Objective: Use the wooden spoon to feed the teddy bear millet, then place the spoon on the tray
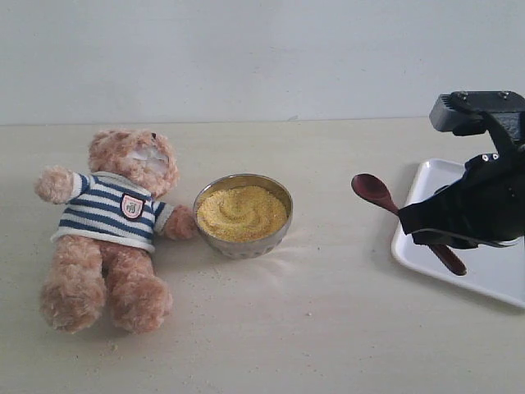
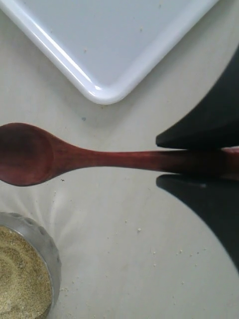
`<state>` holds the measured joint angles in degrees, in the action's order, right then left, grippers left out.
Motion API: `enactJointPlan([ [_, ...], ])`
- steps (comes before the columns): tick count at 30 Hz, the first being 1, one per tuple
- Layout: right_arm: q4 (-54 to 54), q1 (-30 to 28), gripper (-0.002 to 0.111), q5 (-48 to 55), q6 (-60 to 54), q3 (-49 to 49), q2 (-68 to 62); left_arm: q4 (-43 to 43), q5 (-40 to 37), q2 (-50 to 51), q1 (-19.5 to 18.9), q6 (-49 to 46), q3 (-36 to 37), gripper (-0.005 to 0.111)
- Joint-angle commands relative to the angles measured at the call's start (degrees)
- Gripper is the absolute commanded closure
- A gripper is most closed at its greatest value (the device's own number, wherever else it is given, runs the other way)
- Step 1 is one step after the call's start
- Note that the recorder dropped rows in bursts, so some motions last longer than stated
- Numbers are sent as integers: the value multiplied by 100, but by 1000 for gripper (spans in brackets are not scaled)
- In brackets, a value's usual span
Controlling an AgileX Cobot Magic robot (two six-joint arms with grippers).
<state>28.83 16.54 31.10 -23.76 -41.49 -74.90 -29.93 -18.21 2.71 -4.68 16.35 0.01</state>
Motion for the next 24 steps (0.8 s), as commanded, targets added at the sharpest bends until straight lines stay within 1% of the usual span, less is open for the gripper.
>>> enactJointPlan([
  [1,3,14,109,-37,-36,18,54,-11,-28,5,24,-8,-1,102],
  [9,-21,14,109,29,-36,18,54,-11,18,5,24,-8,-1,102],
  [14,-39,2,109,-622,-5,-154,19,-11,18,5,24,-8,-1,102],
  [17,-465,2,109,-709,552,-649,-239,-11,18,5,24,-8,-1,102],
  [19,-879,2,109,-592,939,-1082,-553,-11,18,5,24,-8,-1,102],
  [24,-2305,2,109,-334,2021,-1813,-1321,-11,18,5,24,-8,-1,102],
])
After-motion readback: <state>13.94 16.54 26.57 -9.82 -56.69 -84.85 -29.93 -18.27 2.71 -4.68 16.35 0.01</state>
